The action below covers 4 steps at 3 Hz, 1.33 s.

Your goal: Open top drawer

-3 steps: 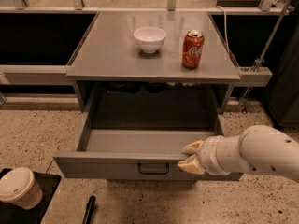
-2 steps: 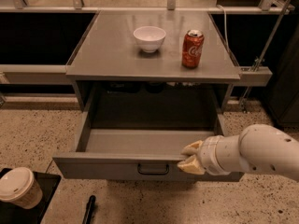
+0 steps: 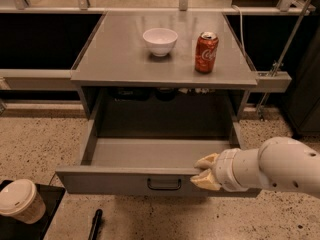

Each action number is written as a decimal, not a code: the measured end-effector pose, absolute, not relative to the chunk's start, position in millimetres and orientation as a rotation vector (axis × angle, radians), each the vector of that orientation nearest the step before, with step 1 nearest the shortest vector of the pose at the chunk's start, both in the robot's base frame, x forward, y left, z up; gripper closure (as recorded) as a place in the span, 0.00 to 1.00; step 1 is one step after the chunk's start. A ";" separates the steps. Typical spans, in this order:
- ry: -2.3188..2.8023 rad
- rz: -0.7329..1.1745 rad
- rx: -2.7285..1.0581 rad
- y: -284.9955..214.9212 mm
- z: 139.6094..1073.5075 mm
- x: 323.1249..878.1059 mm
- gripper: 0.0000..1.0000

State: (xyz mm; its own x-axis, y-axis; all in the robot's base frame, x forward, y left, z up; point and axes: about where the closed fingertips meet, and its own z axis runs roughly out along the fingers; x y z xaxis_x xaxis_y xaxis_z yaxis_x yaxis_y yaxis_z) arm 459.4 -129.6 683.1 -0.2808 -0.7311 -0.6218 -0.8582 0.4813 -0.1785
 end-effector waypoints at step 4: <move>2.067 0.270 -1.305 -129.9 682.4 440.9 1.00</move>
Offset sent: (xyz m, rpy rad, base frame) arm -0.2432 -0.0633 -0.1222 0.1953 0.0076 0.0780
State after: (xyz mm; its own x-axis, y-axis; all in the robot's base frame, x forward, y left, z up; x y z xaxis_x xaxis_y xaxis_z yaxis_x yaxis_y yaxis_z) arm 440.9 -129.9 682.4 -0.2762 -0.7232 -0.6331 -0.8613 0.4785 -0.1708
